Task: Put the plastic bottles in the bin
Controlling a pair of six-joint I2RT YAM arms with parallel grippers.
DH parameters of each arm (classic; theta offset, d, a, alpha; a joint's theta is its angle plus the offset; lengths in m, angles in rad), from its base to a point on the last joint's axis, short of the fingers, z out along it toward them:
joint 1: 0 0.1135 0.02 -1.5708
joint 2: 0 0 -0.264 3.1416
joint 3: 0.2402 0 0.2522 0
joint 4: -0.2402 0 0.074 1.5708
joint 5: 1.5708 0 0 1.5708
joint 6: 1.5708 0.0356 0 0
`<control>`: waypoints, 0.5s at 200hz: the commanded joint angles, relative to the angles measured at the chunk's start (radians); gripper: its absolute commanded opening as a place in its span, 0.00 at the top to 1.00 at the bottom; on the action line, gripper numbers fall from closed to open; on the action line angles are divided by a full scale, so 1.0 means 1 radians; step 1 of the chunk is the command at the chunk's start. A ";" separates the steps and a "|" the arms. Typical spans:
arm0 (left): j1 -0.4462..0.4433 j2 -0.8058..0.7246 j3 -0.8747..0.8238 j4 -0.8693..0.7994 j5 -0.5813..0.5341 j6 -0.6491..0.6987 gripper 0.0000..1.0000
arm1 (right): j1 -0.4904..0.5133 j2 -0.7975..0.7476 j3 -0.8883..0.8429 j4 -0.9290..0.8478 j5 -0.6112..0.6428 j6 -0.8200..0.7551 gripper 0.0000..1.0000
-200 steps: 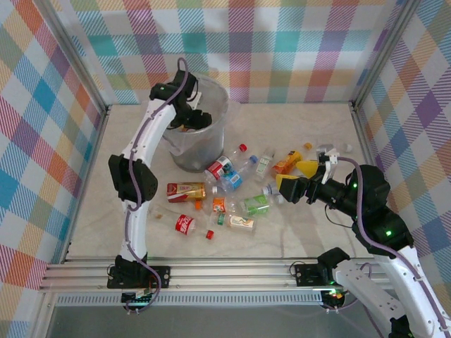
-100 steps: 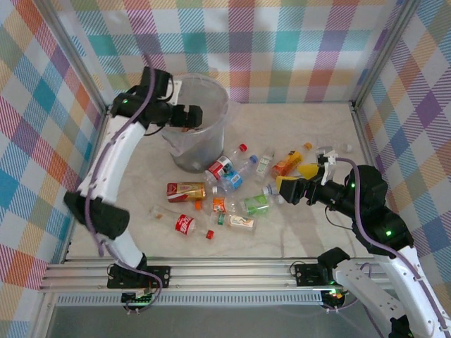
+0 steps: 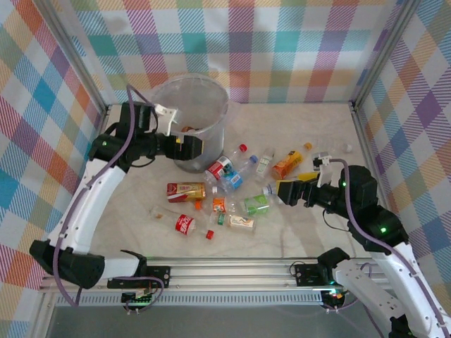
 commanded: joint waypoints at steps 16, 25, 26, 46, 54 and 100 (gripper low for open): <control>-0.005 -0.158 -0.109 0.029 0.312 0.028 0.00 | 0.006 0.058 0.005 -0.074 0.088 0.060 0.00; -0.009 -0.194 -0.143 0.032 0.331 0.020 0.00 | 0.006 0.071 0.005 -0.091 0.118 0.080 0.00; -0.009 -0.198 -0.147 0.032 0.335 0.020 0.00 | 0.006 0.074 0.005 -0.092 0.128 0.085 0.00; -0.017 -0.276 -0.228 0.064 0.412 -0.006 0.00 | 0.006 0.092 -0.014 -0.102 0.207 0.132 0.00; -0.022 -0.306 -0.258 0.085 0.429 -0.027 0.00 | 0.006 0.104 -0.018 -0.107 0.244 0.160 0.00; -0.054 -0.445 -0.431 0.238 0.412 -0.145 0.00 | 0.003 0.216 0.003 -0.096 0.379 0.292 0.00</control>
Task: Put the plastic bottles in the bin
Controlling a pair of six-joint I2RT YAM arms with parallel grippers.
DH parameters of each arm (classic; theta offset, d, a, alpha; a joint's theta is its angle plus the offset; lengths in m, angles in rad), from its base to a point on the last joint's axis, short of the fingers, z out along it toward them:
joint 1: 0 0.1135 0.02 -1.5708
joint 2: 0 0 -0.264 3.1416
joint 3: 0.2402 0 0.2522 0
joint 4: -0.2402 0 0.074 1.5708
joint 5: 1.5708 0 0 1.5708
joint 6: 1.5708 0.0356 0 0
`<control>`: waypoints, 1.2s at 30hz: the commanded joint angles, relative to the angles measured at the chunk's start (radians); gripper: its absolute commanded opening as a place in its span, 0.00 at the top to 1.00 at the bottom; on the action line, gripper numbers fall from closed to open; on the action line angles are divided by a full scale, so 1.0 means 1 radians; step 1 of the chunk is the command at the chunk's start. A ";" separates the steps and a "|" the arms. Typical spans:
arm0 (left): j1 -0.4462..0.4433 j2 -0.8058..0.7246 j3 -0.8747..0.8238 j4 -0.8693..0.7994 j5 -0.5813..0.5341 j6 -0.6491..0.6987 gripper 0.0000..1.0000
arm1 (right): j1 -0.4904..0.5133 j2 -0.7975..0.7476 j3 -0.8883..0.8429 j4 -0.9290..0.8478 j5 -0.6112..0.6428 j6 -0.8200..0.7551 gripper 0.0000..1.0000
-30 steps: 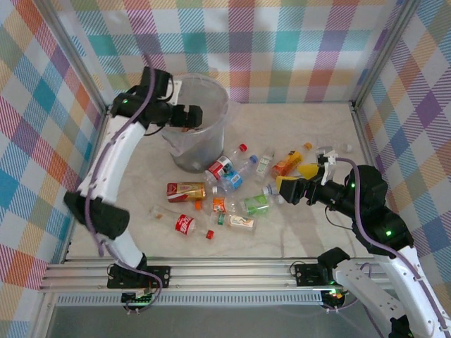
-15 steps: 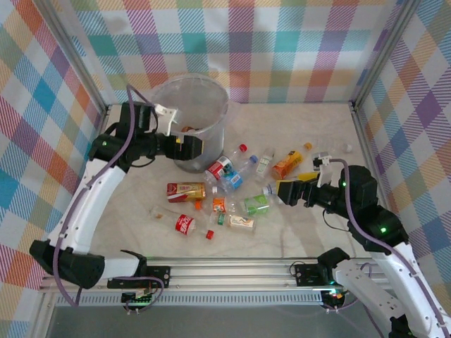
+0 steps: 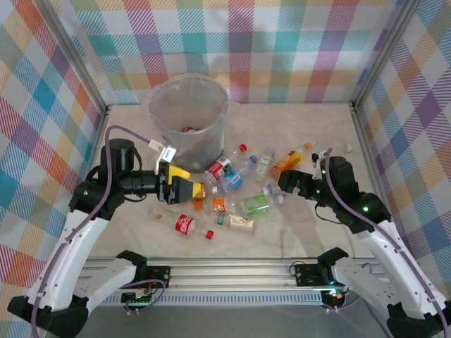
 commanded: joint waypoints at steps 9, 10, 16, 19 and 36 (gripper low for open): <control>-0.063 -0.130 -0.228 0.251 -0.064 -0.125 0.00 | -0.036 0.217 -0.014 0.017 0.126 0.171 0.00; -0.065 -0.129 -0.225 0.239 -0.070 -0.115 0.00 | -0.039 0.229 -0.028 0.033 0.130 0.193 0.01; -0.072 -0.111 -0.225 0.241 -0.056 -0.125 0.00 | -0.102 0.307 -0.122 0.170 0.104 0.312 0.07; -0.075 -0.112 -0.223 0.218 -0.069 -0.112 0.00 | -0.178 0.332 -0.178 0.268 0.048 0.377 0.15; -0.077 -0.118 -0.223 0.183 -0.106 -0.097 0.00 | -0.325 0.543 -0.254 0.519 -0.018 0.579 0.32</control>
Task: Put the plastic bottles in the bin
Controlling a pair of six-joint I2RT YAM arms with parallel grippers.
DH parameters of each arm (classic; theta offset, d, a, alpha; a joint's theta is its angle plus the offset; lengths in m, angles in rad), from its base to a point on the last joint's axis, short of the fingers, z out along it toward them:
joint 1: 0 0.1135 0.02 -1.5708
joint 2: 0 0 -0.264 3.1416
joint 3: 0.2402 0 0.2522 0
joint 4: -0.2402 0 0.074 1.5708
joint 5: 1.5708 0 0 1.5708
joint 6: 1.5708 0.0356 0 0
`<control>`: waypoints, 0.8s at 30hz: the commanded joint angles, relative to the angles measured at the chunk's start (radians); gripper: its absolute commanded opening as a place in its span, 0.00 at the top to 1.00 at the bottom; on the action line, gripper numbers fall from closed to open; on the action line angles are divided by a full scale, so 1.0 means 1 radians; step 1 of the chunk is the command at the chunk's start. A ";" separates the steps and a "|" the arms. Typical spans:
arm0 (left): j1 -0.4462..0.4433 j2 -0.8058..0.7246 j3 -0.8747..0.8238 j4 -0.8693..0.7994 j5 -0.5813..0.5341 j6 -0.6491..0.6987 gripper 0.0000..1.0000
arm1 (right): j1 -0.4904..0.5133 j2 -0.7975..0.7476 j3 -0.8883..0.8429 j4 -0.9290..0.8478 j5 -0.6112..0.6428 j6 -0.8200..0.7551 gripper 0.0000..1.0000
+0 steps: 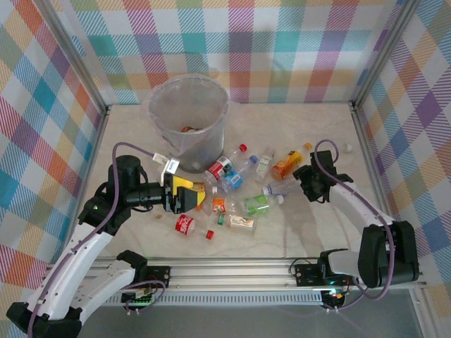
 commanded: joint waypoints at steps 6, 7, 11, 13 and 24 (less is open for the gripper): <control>-0.010 -0.003 0.003 -0.017 -0.017 0.025 0.00 | -0.012 0.114 -0.046 0.187 -0.025 0.141 0.33; -0.011 -0.001 0.003 -0.020 -0.016 0.027 0.00 | -0.012 0.125 -0.049 0.200 -0.022 0.151 0.33; -0.011 0.007 0.003 -0.023 -0.013 0.030 0.00 | -0.012 0.166 -0.058 0.243 -0.006 0.193 0.35; -0.011 0.009 0.005 -0.025 -0.015 0.034 0.00 | -0.012 0.181 -0.065 0.263 0.006 0.211 0.36; -0.011 0.015 0.004 -0.027 -0.009 0.034 0.00 | -0.018 0.147 -0.089 0.290 0.104 0.180 0.44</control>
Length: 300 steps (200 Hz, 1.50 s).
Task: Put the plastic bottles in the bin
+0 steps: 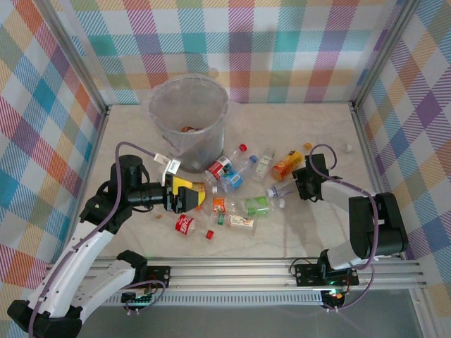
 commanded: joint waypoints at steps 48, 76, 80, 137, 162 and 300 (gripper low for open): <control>-0.012 0.015 0.000 0.027 0.030 -0.008 0.00 | -0.015 -0.230 0.013 -0.049 0.163 -0.258 0.46; -0.035 0.028 -0.008 0.074 0.011 -0.070 0.00 | -0.014 -0.335 0.020 -0.061 0.178 -0.363 0.46; -0.042 0.031 -0.009 0.080 0.003 -0.075 0.00 | -0.013 -0.348 0.020 -0.061 0.172 -0.383 0.46; -0.184 0.122 0.037 0.087 -0.136 -0.077 0.00 | 0.075 -0.394 0.126 -0.093 -0.006 -0.646 0.45; -0.219 0.155 0.040 0.114 -0.202 -0.085 0.00 | 0.143 -0.412 0.159 -0.116 -0.077 -0.689 0.45; -0.402 0.444 0.070 0.525 -0.305 -0.215 0.00 | 0.398 -0.523 0.176 -0.069 -0.266 -0.666 0.42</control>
